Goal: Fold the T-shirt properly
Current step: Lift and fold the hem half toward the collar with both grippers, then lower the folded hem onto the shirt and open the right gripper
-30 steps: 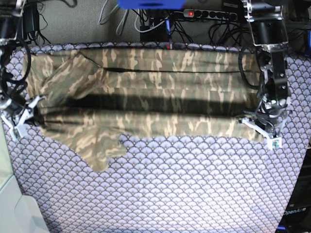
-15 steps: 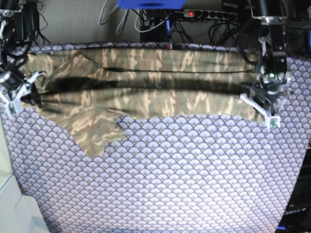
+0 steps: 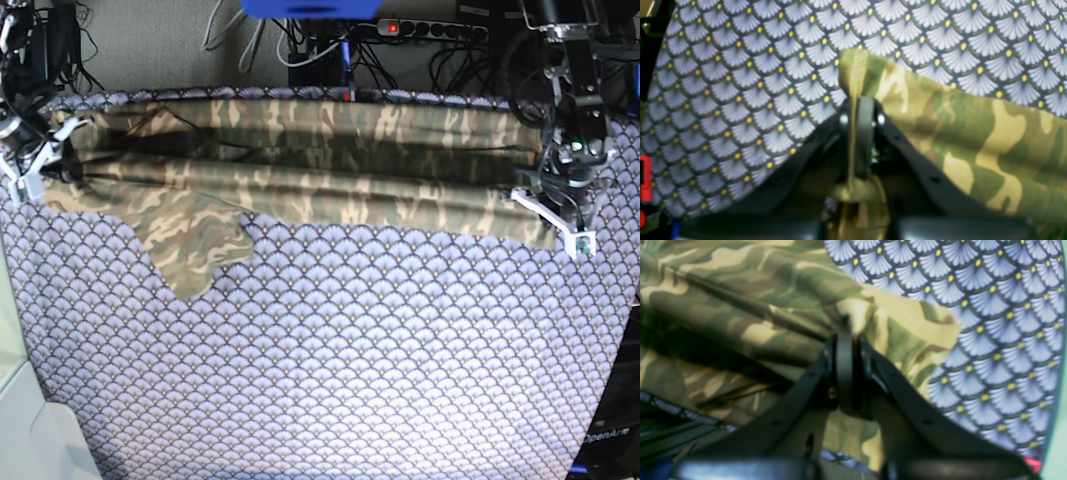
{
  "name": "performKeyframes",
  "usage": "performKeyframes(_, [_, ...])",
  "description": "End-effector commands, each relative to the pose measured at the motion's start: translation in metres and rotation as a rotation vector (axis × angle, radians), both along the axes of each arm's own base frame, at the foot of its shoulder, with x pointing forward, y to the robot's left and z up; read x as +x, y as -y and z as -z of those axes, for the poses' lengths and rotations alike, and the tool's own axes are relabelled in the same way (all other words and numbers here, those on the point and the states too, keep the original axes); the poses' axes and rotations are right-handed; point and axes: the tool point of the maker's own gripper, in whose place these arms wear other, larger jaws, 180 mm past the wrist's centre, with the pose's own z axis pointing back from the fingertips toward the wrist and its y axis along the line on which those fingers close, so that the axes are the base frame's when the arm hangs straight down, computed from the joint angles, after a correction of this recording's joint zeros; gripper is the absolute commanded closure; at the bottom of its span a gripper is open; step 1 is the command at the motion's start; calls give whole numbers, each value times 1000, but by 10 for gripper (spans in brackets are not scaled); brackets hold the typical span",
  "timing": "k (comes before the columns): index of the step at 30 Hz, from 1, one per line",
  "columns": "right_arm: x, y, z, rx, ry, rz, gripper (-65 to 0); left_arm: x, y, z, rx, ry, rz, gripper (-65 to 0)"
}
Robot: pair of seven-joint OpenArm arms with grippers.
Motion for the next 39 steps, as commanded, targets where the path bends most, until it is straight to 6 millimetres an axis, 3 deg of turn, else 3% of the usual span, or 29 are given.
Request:
performKeyframes(1, [6, 10, -13, -36, 35, 5, -6, 6, -13, -16, 56, 46, -19, -13])
performKeyframes(8, [-6, 25, -22, -58, 51, 65, -6, -14, -17, -1, 66, -13, -12, -13])
performKeyframes(14, [-25, 19, -8, -41, 1, 64, -6, -33, -17, 13, 67, -64, -10, -15])
performKeyframes(20, [-28, 17, -5, -30, -3, 81, -6, -44, -15, 17, 69, -84, -4, -15])
performKeyframes(31, [-37, 19, 0, -33, -28, 81, -10, -47, -15, 23, 59, -100, -9, -18])
performKeyframes(35, [-40, 20, 1, -35, -38, 81, -11, -49, -5, 29, 56, -117, 23, -21])
performKeyframes(37, [-41, 24, 0, -39, -37, 95, -15, -53, 2, 32, 53, -131, 45, -61])
performKeyframes(39, [-46, 28, 0, -45, -44, 107, -48, -55, 7, 35, 49, -141, 59, -161])
